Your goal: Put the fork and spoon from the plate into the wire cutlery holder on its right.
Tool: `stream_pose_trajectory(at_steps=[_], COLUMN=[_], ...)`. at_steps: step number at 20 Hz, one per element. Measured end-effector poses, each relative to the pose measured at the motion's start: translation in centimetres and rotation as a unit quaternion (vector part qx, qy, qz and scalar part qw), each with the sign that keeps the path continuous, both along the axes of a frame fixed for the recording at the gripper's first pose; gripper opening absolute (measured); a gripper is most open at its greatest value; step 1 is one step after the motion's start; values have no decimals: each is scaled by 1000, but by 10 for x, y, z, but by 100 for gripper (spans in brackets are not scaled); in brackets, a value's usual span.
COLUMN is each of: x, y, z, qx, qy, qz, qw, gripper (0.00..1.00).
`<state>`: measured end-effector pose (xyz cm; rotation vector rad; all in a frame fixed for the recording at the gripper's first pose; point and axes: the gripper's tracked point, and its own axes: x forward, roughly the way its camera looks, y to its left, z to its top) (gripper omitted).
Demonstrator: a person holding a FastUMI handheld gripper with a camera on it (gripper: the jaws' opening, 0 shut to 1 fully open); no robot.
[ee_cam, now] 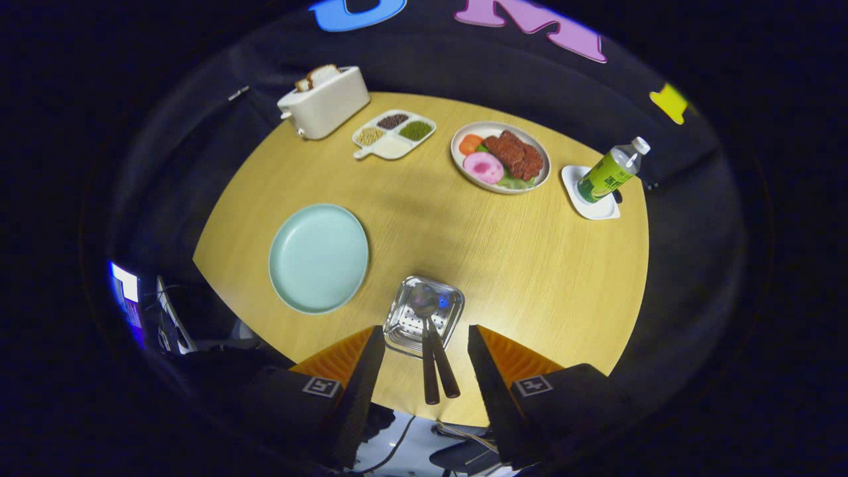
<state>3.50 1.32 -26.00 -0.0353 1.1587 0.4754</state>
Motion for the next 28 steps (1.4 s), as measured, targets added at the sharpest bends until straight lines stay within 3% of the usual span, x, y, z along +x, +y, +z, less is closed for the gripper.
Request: stream_pose_trajectory(at_steps=[3, 8, 11, 14, 16, 20, 28], x=[9, 10, 8, 4, 1, -5, -1], y=[2, -11, -16, -19, -22, -13, -13], z=[48, 132, 161, 179, 179, 162, 156], qx=[44, 70, 77, 78, 72, 75, 97], qy=[-100, -248, -311, -363, -381, -370, -369], qz=[-76, -159, -179, -176, -164, -130, -87], qw=[991, 953, 930, 912, 907, 917, 920], gripper=[100, 100, 100, 99, 100, 100, 99])
